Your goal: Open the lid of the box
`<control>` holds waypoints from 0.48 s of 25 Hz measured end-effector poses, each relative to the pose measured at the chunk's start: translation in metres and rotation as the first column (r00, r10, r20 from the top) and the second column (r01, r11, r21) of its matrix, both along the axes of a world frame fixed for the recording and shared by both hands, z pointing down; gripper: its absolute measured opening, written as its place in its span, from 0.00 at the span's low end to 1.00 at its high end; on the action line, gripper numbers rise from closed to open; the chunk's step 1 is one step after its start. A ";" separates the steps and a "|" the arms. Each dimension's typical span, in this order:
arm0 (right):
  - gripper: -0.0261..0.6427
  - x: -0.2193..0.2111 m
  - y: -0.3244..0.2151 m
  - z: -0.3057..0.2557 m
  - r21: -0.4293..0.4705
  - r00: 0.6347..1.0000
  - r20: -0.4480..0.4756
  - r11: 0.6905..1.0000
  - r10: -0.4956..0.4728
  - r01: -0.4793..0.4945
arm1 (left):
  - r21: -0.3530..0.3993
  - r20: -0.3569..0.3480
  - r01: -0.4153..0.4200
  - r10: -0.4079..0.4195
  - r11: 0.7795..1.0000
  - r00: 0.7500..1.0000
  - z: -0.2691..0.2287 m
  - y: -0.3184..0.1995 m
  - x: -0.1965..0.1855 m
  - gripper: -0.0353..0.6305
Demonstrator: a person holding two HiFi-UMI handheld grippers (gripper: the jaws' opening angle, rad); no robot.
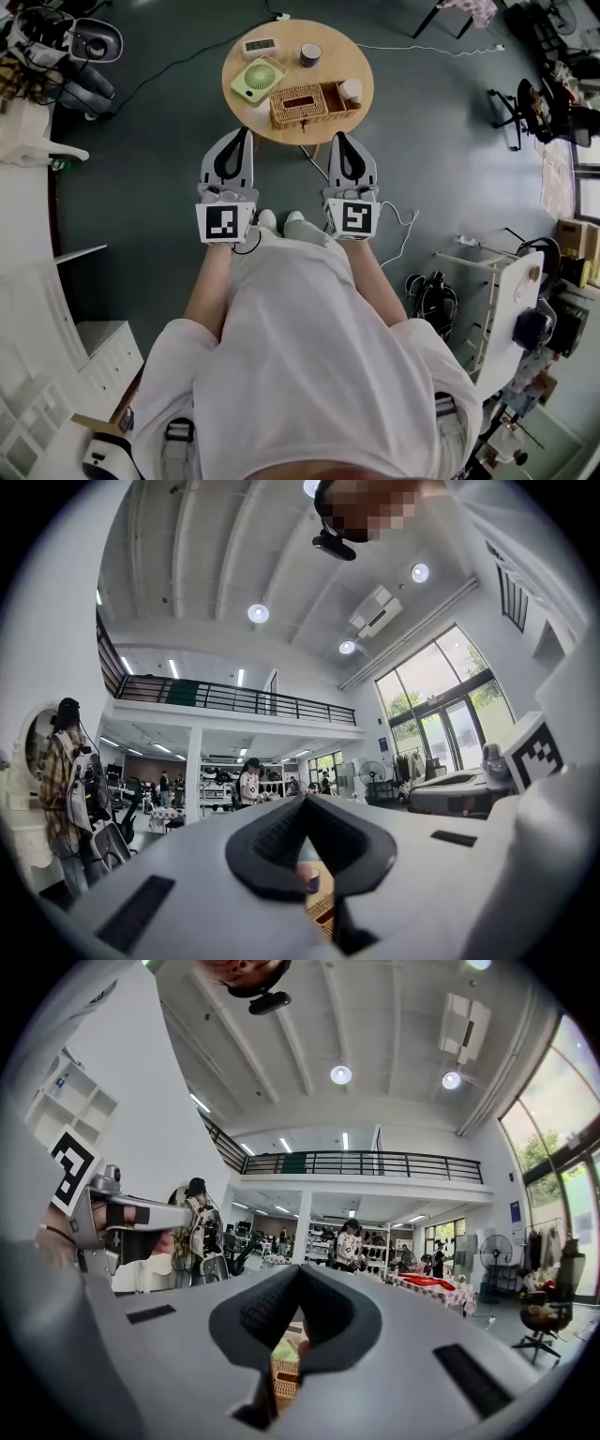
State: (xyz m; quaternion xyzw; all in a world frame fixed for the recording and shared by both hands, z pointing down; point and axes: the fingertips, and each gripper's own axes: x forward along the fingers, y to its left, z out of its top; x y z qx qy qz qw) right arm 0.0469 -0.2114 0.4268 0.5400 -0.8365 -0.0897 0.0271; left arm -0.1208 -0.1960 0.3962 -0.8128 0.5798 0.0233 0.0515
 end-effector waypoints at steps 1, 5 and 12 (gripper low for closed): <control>0.02 -0.001 -0.008 0.005 -0.002 1.000 -0.003 1.000 -0.002 0.002 | -0.009 -0.006 0.007 -0.007 1.000 1.000 0.003 -0.006 -0.002 0.05; 0.02 0.001 -0.037 0.037 -0.035 1.000 -0.015 0.999 -0.010 0.010 | -0.018 0.013 0.036 -0.035 0.999 0.999 0.018 -0.030 -0.009 0.05; 0.02 0.010 -0.077 0.149 -0.093 1.000 -0.010 0.996 -0.012 0.011 | 0.021 0.018 0.063 -0.063 0.998 0.998 0.075 -0.065 -0.005 0.05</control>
